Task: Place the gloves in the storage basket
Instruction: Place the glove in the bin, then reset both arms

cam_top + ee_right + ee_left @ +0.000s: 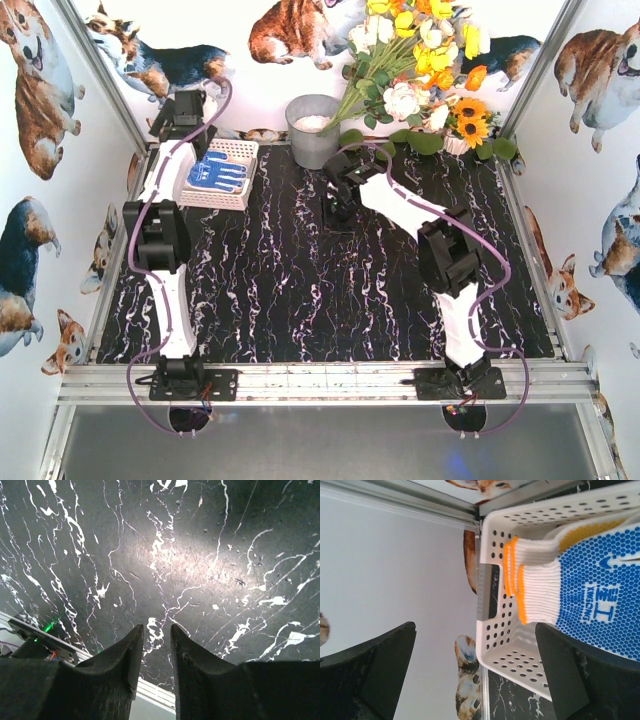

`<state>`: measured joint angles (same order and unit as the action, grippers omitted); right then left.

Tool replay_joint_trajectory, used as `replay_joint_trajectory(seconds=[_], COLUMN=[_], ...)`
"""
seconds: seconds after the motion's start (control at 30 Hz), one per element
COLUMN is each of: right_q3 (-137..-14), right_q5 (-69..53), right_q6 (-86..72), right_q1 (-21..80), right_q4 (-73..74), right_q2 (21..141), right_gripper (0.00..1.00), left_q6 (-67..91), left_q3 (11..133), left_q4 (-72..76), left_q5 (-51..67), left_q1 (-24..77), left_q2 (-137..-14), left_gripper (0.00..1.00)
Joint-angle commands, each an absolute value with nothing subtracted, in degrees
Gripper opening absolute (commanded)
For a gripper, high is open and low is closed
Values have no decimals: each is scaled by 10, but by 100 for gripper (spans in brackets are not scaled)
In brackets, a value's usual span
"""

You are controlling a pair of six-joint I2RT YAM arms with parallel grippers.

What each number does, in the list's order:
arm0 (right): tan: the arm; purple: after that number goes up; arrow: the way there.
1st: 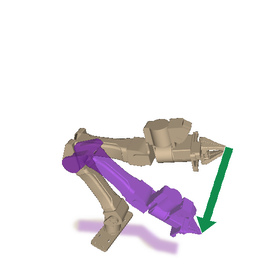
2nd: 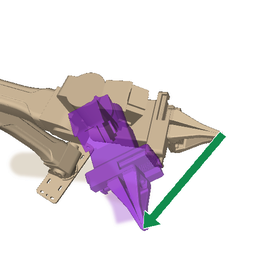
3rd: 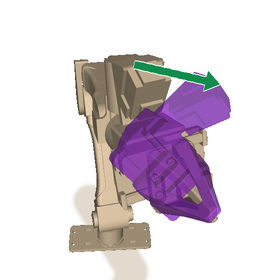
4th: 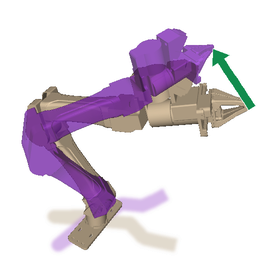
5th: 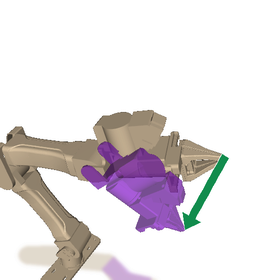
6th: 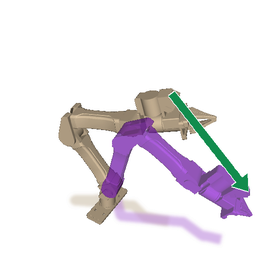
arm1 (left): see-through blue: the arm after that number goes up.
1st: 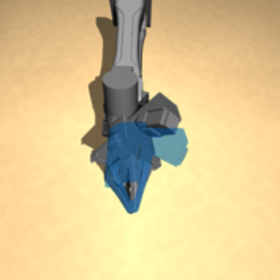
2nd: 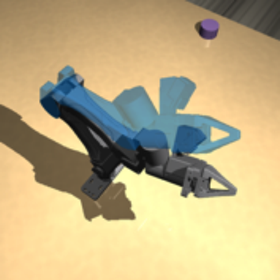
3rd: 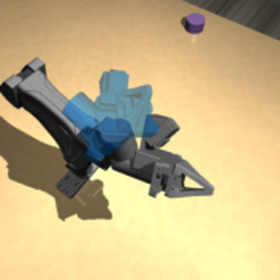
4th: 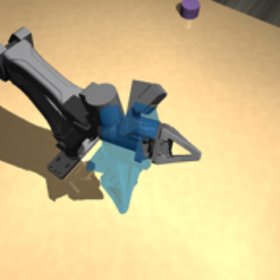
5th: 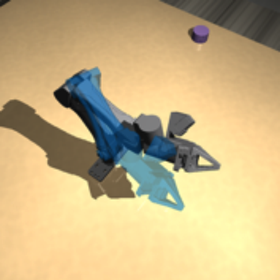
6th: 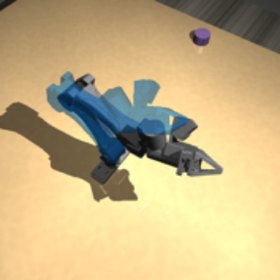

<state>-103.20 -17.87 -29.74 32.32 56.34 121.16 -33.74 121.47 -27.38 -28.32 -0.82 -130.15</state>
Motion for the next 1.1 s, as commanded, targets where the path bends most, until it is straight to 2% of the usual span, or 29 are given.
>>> replay_joint_trajectory(seconds=[0.0,0.13,0.23,0.47,0.57,0.67,0.8,0.97,1.07], right_q3=[-1012,-983,-978,-919,-868,-809,-711,-570,-482], right_q5=[-174,-170,-158,-112,-76,-25,31,58,81], right_q6=[-307,-313,-312,-320,-307,-281,-221,-173,-147], right_q1=[327,326,323,280,244,206,162,104,75], right_q4=[517,491,487,444,429,412,361,265,184], right_q2=[1146,1109,1081,964,898,827,717,608,572], right_gripper=[31,31,31,33,36,41,54,86,94], left_q6=[-278,-176,-104,-37,-12,16,47,74,81], left_q3=[1219,1203,1138,911,828,694,510,339,266], left_q4=[-298,-351,-345,-233,-192,-106,-5,106,179], left_q5=[-277,-225,-170,-114,-113,-124,-157,-185,-221], left_q1=[-14,-21,-21,-20,-20,-20,-20,-19,-19], left_q2=[-1254,-1207,-1142,-955,-874,-772,-644,-554,-527], left_gripper=[100,98,99,100,100,100,100,100,100])
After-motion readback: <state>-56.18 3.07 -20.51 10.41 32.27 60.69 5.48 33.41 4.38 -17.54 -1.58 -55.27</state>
